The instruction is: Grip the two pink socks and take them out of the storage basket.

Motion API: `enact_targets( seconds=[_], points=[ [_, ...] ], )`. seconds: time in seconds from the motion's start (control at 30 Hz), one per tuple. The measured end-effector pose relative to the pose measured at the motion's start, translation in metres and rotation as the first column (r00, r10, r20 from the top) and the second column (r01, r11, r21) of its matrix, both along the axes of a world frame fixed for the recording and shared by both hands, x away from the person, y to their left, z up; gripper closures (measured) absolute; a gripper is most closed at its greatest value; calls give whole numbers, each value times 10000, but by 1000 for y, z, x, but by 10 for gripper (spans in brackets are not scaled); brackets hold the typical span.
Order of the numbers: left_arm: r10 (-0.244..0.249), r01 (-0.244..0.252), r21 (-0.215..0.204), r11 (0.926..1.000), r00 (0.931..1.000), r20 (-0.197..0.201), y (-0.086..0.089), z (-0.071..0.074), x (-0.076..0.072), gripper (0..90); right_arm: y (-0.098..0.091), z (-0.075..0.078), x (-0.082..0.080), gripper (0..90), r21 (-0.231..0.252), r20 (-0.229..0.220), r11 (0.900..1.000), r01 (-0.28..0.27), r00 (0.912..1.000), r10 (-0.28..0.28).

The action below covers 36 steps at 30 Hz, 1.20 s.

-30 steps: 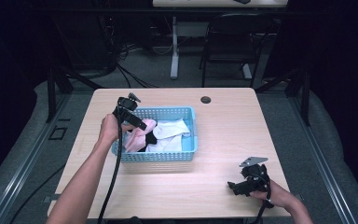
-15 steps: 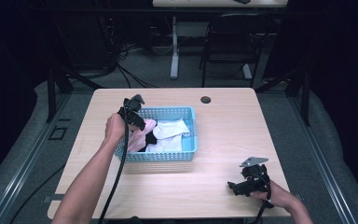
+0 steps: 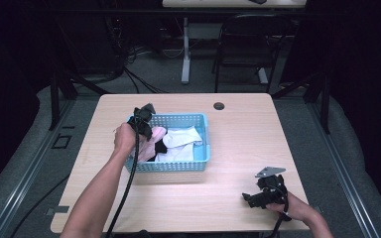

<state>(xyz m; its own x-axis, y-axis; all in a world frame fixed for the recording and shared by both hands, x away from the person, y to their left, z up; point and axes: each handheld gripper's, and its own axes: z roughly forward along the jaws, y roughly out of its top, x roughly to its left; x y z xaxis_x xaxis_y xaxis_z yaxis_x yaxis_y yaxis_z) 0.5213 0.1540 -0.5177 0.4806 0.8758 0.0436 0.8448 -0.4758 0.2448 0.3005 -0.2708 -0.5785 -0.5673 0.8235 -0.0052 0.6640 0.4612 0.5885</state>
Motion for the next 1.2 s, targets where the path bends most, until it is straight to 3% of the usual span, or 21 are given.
enact_targets(
  seconds=[0.2,0.37,0.63,0.87,1.2],
  points=[
    [-53,59,-265,9996,9997,224,5,8,-3,851,0,0,0,0,43,16,10000,-14,10000,14],
    [-99,131,-667,9977,9988,481,10,19,-9,854,0,0,0,0,55,32,10000,-27,10000,27],
    [-448,522,-972,9939,9960,767,12,33,-16,852,-2,-2,-1,0,226,208,9997,-110,9997,105],
    [-533,636,-1120,9917,9942,932,16,42,-20,851,-1,-2,0,0,204,200,9997,-108,9997,104],
    [-729,933,-1354,9864,9862,1488,19,65,-30,852,-2,-2,-2,0,256,275,9997,-54,9996,47]
  ],
)
